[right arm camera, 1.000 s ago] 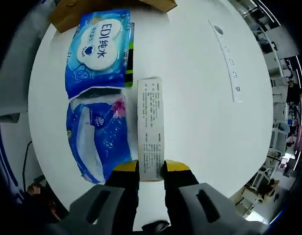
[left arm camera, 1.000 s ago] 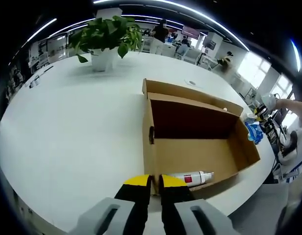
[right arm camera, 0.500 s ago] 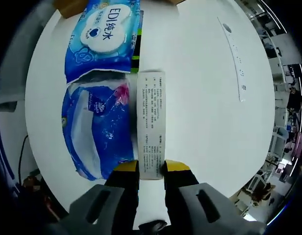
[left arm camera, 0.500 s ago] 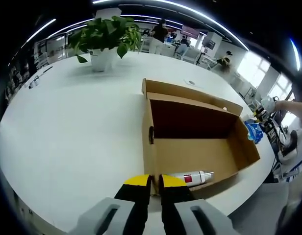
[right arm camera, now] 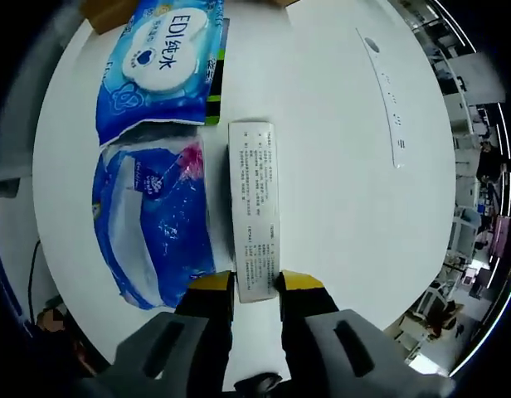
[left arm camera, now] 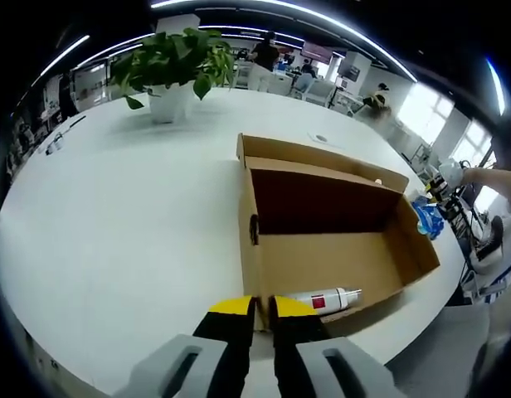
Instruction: Operate the shoe box by opening the lid, removing the specified soft item, and placing it in the target area until the item is outside and the box remains undamaged.
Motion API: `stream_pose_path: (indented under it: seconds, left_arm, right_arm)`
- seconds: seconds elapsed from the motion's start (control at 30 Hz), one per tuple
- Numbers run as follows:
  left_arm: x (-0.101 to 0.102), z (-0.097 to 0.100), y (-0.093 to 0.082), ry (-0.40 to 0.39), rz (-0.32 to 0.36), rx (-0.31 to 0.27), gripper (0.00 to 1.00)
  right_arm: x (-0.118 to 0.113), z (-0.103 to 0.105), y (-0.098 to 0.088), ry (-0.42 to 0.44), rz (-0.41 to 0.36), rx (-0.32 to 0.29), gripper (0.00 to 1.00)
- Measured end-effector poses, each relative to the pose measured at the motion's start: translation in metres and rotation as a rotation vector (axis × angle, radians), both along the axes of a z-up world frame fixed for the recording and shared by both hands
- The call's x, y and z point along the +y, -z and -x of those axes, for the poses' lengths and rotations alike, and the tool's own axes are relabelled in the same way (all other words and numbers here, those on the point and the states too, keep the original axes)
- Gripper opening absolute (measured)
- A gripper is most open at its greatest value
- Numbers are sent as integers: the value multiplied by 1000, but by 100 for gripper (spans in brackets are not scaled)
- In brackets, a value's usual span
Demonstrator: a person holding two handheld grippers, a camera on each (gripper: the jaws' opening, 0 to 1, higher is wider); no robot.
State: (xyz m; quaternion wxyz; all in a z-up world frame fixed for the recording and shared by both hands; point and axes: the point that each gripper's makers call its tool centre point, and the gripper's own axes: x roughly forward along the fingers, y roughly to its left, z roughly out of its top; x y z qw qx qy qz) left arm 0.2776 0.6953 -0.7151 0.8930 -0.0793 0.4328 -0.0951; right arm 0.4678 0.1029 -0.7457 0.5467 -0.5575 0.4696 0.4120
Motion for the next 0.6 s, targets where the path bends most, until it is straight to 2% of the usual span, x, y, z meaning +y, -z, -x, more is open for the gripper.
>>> stream_pose_path:
  seconds: [0.07,0.23,0.37,0.6]
  left_arm:
    - [0,0,0,6,-3,-4,8]
    - [4,-2,1,25,-36,-17,11]
    - [5,-3,1,28,-44,-21,13]
    - [4,-4,0,75,-86,-25,16]
  right_arm:
    - [1,1,-2,1,-9,-5,22]
    - [2,-6,-10,58,-38,-68,32]
    - [6,-4,-16,57,-60,-104,36]
    - [11,5,-26,103,-104,-128,44]
